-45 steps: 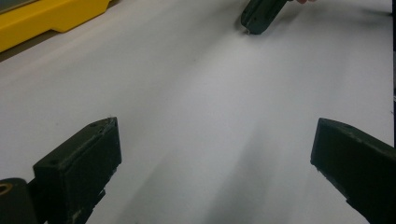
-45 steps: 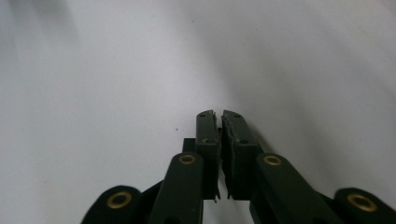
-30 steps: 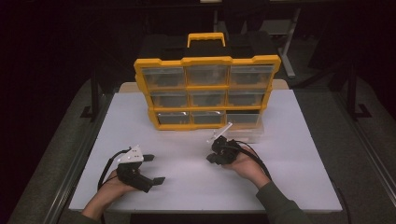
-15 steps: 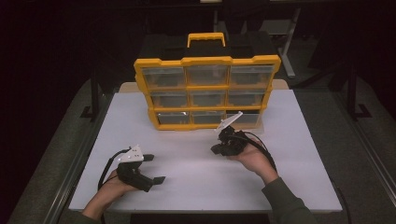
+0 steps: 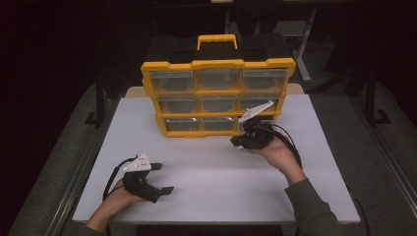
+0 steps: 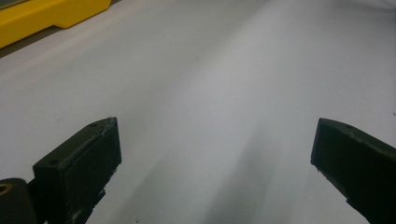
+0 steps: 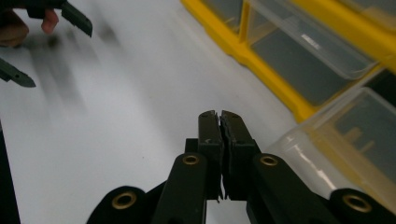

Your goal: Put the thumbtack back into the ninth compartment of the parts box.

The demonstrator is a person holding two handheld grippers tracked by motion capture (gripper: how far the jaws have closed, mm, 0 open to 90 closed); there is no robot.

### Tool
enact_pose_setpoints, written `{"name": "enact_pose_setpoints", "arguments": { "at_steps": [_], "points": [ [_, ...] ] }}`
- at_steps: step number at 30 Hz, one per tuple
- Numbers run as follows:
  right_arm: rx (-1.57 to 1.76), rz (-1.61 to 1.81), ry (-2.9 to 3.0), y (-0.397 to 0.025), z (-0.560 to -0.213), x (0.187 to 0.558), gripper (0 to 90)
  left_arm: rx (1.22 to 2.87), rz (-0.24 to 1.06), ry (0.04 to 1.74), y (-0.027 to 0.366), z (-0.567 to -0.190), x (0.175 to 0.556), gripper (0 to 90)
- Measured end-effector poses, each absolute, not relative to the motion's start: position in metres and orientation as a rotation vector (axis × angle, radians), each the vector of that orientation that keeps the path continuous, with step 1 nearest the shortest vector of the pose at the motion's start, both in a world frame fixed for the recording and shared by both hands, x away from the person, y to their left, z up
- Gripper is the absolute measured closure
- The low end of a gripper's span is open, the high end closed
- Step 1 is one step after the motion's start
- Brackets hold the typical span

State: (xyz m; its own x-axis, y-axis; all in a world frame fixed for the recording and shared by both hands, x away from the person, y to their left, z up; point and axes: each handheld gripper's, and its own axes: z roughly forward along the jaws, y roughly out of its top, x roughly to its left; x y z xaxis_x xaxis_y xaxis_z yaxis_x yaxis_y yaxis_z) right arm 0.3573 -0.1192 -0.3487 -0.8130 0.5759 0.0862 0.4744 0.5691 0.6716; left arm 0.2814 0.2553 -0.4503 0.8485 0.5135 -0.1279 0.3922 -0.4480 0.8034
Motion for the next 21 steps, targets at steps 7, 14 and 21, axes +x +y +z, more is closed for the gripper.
{"name": "enact_pose_setpoints", "arguments": {
  "at_steps": [7,14,21],
  "points": [
    [0.92,1.075,2.609,-0.129,-0.338,0.366,86.1,2.1,0.168,0.655,0.255,-0.451,0.282,1.5],
    [0.964,1.066,2.565,-0.139,-0.336,0.376,86.0,2.097,0.163,0.658,0.255,-0.451,0.282,1.5],
    [1.001,1.002,2.553,-0.144,-0.344,0.387,86.0,2.097,0.161,0.658,0.255,-0.451,0.282,1.6]
  ]
}}
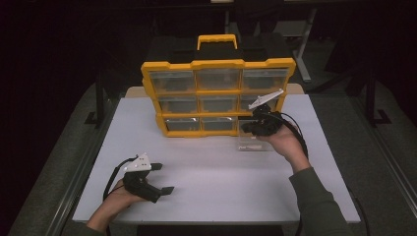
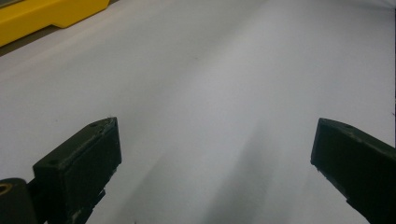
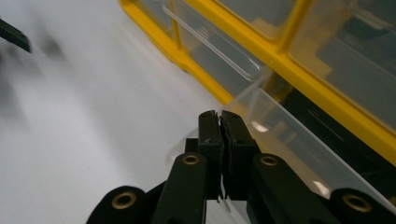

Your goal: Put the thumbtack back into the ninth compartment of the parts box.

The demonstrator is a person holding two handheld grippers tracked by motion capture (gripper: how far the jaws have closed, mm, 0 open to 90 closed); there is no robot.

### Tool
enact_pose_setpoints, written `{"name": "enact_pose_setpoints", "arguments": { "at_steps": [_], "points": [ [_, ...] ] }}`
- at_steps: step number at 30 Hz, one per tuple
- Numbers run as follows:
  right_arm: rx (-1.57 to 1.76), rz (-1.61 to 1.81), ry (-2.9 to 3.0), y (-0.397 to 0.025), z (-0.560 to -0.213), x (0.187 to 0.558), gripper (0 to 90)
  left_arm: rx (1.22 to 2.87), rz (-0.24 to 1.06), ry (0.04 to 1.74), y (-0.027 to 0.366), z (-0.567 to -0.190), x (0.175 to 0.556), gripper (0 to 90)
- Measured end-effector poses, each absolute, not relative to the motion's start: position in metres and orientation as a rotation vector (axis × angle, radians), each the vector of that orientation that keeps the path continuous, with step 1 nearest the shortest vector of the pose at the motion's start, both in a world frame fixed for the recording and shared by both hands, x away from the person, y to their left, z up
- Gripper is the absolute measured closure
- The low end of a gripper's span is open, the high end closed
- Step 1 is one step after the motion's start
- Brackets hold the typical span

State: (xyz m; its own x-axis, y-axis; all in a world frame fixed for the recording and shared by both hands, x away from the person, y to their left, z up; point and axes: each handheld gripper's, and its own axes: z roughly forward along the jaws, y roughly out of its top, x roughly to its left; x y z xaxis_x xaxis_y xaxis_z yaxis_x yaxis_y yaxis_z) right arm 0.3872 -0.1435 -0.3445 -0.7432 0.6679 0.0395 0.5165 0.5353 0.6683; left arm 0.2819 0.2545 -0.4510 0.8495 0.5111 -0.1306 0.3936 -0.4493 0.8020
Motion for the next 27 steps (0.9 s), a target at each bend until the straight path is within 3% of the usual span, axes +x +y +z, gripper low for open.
{"name": "enact_pose_setpoints", "arguments": {
  "at_steps": [10,19,27],
  "points": [
    [1.039,0.96,2.56,-0.149,-0.355,0.395,85.6,2.097,0.16,0.658,0.255,-0.451,0.282,1.6],
    [1.041,1.002,2.519,-0.153,-0.348,0.387,75.4,2.097,0.16,0.658,0.254,-0.451,0.282,1.6],
    [1.039,1.042,2.506,-0.159,-0.344,0.373,71.7,2.1,0.161,0.654,0.254,-0.451,0.282,1.6]
  ]
}}
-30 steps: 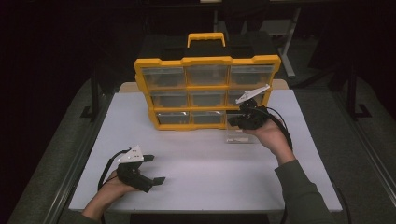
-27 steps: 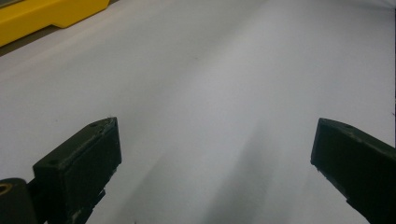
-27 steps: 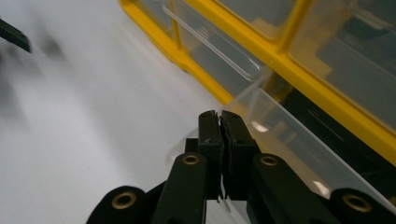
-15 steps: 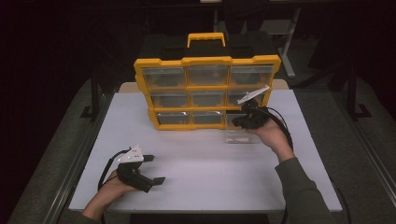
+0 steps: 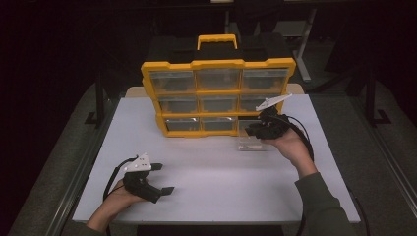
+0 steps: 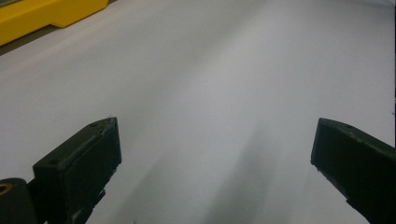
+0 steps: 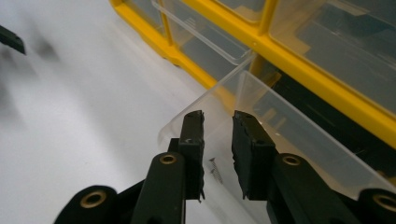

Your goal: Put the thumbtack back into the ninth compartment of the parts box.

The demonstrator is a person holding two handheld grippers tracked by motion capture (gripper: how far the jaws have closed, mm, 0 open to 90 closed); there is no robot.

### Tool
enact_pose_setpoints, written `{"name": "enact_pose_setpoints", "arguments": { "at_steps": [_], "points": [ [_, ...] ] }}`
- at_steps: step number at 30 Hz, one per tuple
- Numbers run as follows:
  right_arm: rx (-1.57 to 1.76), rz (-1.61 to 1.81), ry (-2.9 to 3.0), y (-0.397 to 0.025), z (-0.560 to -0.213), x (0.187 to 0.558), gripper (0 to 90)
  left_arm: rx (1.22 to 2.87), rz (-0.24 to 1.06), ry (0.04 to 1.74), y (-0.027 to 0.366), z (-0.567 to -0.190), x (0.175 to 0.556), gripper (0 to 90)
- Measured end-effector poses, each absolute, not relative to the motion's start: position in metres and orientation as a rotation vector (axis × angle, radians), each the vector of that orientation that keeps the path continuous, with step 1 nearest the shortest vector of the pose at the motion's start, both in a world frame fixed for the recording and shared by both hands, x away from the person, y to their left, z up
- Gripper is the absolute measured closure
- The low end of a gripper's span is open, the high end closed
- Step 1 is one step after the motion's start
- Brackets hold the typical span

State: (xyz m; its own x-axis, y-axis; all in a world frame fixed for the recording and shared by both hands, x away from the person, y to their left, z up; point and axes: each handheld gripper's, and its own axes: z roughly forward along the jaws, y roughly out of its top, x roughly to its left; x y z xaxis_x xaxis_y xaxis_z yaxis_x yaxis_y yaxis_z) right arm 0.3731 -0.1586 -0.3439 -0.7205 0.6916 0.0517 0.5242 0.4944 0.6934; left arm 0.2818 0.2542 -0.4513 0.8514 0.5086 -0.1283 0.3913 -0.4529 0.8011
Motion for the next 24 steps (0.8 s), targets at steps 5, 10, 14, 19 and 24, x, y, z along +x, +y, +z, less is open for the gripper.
{"name": "enact_pose_setpoints", "arguments": {
  "at_steps": [5,10,14,19,24],
  "points": [
    [1.022,1.049,2.513,-0.161,-0.343,0.361,69.3,2.101,0.159,0.653,0.254,-0.451,0.282,1.6],
    [1.004,1.062,2.504,-0.164,-0.345,0.347,66.9,2.101,0.159,0.653,0.254,-0.452,0.282,1.6],
    [1.001,1.081,2.498,-0.166,-0.349,0.337,62.3,2.101,0.163,0.654,0.254,-0.451,0.282,1.6],
    [0.992,1.085,2.497,-0.167,-0.36,0.326,55.6,2.101,0.162,0.656,0.254,-0.451,0.282,1.6],
    [0.991,1.1,2.488,-0.168,-0.372,0.315,49.7,2.102,0.162,0.655,0.255,-0.451,0.281,1.6]
  ]
}}
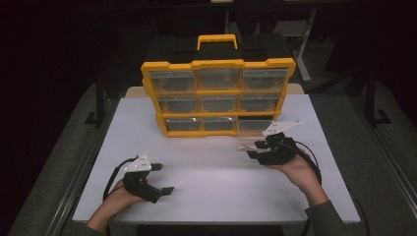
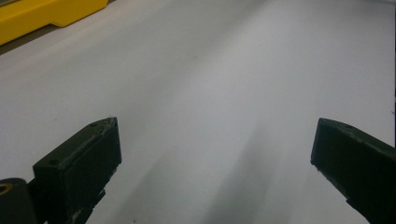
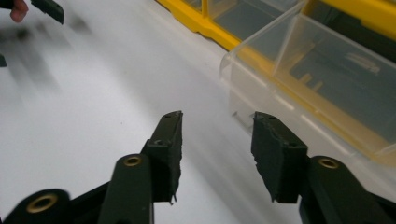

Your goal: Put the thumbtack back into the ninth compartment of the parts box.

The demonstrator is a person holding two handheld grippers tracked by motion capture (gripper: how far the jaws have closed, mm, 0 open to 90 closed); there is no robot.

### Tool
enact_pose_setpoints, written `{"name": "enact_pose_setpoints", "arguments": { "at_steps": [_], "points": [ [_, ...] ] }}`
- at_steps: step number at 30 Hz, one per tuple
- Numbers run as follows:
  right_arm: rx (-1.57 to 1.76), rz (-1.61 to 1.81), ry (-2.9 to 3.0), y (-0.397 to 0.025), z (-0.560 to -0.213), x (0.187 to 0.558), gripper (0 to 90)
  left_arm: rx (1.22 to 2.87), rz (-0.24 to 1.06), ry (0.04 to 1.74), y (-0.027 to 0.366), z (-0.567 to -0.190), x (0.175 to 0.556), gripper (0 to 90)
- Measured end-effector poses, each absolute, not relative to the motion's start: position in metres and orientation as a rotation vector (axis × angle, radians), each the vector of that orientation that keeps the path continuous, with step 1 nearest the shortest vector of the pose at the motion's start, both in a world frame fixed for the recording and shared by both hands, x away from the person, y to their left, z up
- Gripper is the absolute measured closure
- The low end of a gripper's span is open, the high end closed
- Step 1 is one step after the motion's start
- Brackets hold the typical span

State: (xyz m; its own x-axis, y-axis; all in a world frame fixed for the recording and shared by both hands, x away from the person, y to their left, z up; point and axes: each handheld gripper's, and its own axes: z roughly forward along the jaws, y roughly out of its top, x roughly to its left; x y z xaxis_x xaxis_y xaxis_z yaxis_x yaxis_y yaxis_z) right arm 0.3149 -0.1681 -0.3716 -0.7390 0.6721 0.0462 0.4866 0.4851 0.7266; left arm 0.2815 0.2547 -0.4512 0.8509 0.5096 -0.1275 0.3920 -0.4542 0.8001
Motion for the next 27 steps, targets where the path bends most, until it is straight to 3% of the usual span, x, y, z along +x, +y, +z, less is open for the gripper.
{"name": "enact_pose_setpoints", "arguments": {
  "at_steps": [27],
  "points": [
    [1.031,1.145,2.44,-0.184,-0.431,0.285,24.9,2.104,0.157,0.654,0.255,-0.451,0.281,1.6]
  ]
}}
